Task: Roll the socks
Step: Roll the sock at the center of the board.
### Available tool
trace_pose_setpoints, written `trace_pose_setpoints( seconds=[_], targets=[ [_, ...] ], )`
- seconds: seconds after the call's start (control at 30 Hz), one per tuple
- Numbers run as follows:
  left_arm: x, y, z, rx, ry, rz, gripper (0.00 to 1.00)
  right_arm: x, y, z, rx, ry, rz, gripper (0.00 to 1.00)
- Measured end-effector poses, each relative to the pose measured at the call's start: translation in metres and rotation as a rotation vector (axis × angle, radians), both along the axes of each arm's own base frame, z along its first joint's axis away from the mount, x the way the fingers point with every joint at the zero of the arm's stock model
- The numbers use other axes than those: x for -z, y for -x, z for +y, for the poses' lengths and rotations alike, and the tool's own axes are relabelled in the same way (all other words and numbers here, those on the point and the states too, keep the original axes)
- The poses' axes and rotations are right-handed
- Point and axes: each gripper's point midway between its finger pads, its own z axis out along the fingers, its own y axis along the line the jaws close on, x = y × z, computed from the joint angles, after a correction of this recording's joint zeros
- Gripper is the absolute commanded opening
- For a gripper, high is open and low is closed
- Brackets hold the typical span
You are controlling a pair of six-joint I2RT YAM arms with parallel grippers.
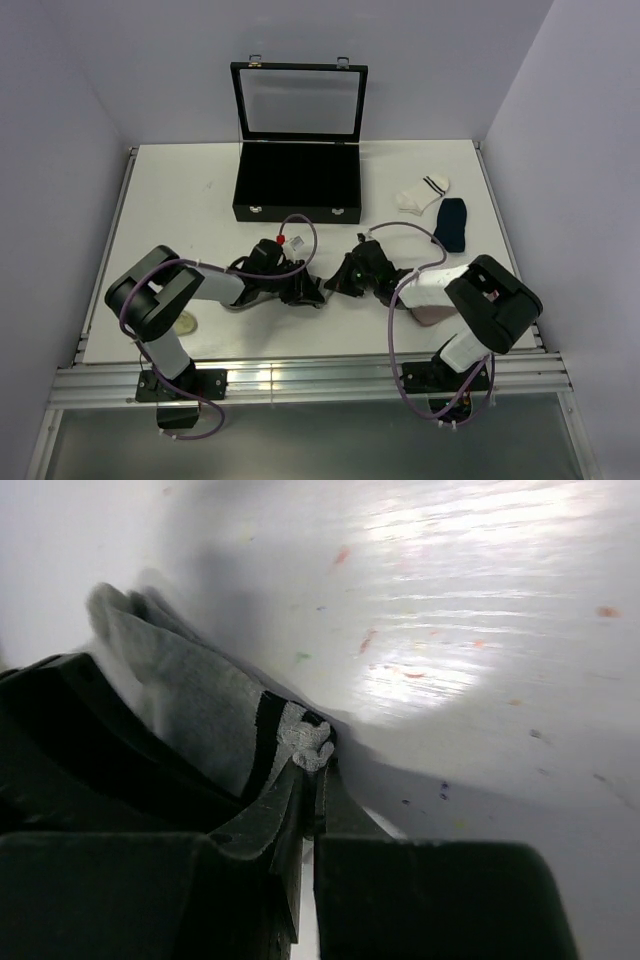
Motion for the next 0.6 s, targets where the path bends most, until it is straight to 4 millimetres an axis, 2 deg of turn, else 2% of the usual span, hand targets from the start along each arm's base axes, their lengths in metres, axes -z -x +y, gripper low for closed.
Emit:
trace_pose_setpoints(
  seconds=[0.13,0.23,0.47,0.6],
  targets=[
    [-0.008,-0.011,-0.003,-0.006,-0.009,-0.059,0.54,-0.001,-0.008,-0.012,0.048,0.126,0.045,0.0],
    [-0.014,-0.016,-0.001,-0.015,-0.022,-0.097,0.6,-0.004,-0.013,-0.022,0.085,0.219,0.084,0.0],
    [-0.015,-0.022,0.013,-0.053,-0.108,-0.18,0.61,-0.004,-0.016,-0.04,0.125,0.381,0.167,0.0],
    [-0.014,-0.016,0.009,-0.026,-0.173,-0.279,0.61,-0.003,-0.016,-0.04,0.127,0.422,0.213,0.0]
  ],
)
